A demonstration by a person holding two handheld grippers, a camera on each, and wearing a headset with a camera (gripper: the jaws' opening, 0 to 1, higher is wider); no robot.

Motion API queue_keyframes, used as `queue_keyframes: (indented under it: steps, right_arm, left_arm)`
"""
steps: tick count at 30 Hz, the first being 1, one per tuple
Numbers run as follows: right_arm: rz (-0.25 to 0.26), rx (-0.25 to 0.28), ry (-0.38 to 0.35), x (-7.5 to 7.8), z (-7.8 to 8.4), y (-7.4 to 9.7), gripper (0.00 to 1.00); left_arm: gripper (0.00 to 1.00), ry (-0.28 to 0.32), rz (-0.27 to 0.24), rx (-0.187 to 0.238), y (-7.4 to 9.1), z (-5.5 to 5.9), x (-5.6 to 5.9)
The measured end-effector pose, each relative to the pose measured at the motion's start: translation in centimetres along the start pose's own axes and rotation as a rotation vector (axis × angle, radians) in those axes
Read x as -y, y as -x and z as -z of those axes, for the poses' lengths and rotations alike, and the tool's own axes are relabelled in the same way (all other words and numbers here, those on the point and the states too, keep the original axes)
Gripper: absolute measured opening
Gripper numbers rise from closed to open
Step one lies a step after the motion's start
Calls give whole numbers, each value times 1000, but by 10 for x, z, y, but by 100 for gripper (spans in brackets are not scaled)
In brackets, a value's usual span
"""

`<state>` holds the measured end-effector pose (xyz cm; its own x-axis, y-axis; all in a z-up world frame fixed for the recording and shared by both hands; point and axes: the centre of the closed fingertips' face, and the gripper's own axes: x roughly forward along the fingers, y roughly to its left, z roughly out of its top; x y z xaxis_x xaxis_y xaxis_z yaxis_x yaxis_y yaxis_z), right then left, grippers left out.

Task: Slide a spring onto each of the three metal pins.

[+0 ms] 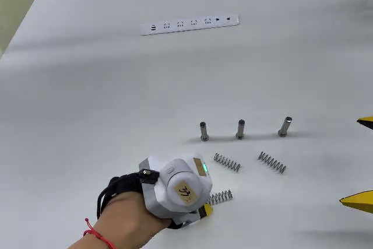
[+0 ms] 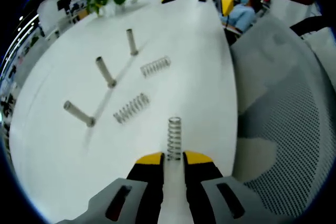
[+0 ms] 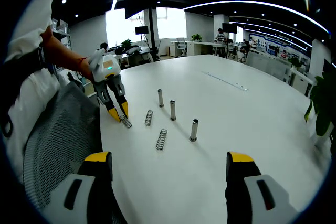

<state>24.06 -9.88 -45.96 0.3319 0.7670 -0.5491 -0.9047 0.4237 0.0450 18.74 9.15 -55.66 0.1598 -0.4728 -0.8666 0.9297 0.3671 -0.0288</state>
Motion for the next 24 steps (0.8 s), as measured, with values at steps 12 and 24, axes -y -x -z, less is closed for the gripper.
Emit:
queue_keyframes:
  steps: [12,24]
  right_arm:
    - [3,-5,-4,-1,2,0,90]
    - [1,-11,-7,-4,4,-1,90]
  left_arm:
    - [11,17,19,14,-2,-3,4]
    - [10,67,28,55,1,-6,6]
